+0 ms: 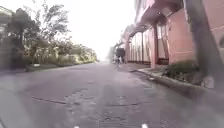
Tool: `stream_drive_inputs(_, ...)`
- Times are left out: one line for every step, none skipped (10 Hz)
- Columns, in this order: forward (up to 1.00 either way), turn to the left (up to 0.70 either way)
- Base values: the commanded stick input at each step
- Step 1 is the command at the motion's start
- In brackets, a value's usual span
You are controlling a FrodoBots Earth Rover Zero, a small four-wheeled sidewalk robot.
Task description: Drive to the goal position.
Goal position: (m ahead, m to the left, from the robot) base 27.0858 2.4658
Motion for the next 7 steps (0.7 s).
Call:
stream_drive_inputs(1.0,0.0)
stream_drive_inputs(1.0,0.0)
stream_drive_inputs(1.0,0.0)
stream_drive_inputs(1.0,0.0)
stream_drive_inputs(1.0,0.0)
stream_drive_inputs(1.0,0.0)
stream_drive_inputs(1.0,0.0)
